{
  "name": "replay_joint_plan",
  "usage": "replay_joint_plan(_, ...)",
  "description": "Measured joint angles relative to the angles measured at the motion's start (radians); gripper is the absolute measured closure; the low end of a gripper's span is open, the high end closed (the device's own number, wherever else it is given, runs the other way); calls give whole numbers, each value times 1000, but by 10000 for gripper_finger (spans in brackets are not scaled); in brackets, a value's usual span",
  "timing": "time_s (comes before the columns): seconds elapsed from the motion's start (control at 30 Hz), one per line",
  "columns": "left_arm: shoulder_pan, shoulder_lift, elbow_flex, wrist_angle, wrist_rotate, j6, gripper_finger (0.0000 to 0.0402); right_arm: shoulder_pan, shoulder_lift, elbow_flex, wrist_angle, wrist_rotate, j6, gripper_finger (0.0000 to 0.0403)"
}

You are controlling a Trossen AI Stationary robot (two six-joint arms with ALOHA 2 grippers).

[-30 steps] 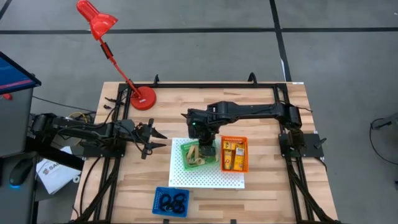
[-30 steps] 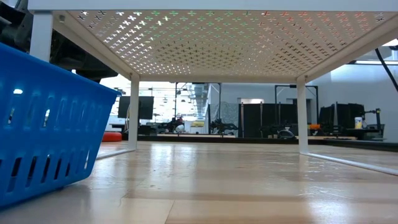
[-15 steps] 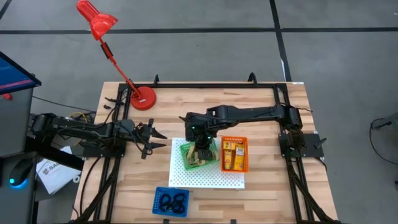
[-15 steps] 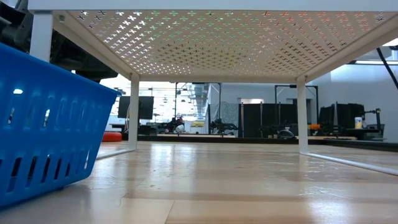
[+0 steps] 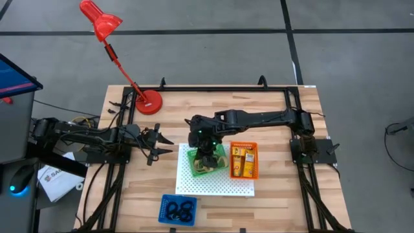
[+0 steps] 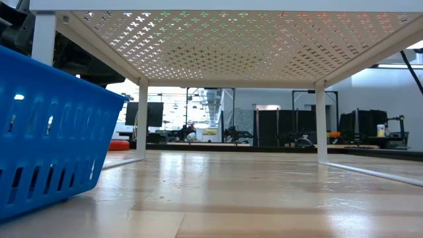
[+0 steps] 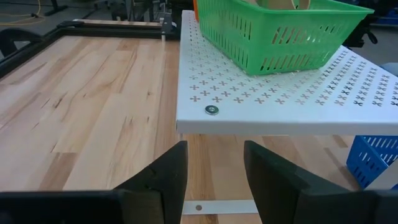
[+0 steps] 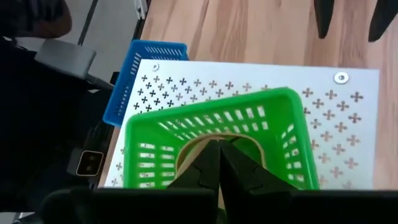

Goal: Pick & Place Office Desk Supplies
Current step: Put the green bin on the shelf

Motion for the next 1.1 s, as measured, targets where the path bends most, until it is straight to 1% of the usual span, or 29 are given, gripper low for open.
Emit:
replay_joint_plan(0.23, 0, 0, 0, 0, 0, 0, 253, 0, 3, 0, 30, 39, -9, 403)
replay_joint_plan(0.3, 0, 0, 0, 0, 0, 0, 253, 0, 28, 4, 43, 34, -11, 403)
replay_joint_plan(0.37, 0, 0, 0, 0, 0, 0, 253, 1, 51, -3, -10, 35, -19, 403)
replay_joint_plan(0.43, 0, 0, 0, -2, 0, 0, 253, 3, 77, 9, 10, 45, -34, 403)
replay_joint_plan(0.5, -1, 0, 0, -3, 0, -1, 253, 4, 84, 18, -41, 60, -42, 403)
replay_joint_plan(0.57, -2, -2, 0, -16, 0, -3, 253, 4, 95, 36, -18, 65, -53, 403)
replay_joint_plan(0.6, -3, 0, 0, -16, 0, -4, 253, 4, 96, 38, -34, 71, -54, 403)
replay_joint_plan(0.83, -5, 12, 1, -17, 0, -5, 253, 3, 97, 59, -27, 141, -57, 403)
replay_joint_plan(1.03, -5, 11, 1, -15, 0, -5, 253, 5, 97, 61, -30, 240, -38, 403)
replay_joint_plan(1.1, -5, 11, 1, -15, 0, -5, 253, 5, 97, 61, -30, 249, -29, 403)
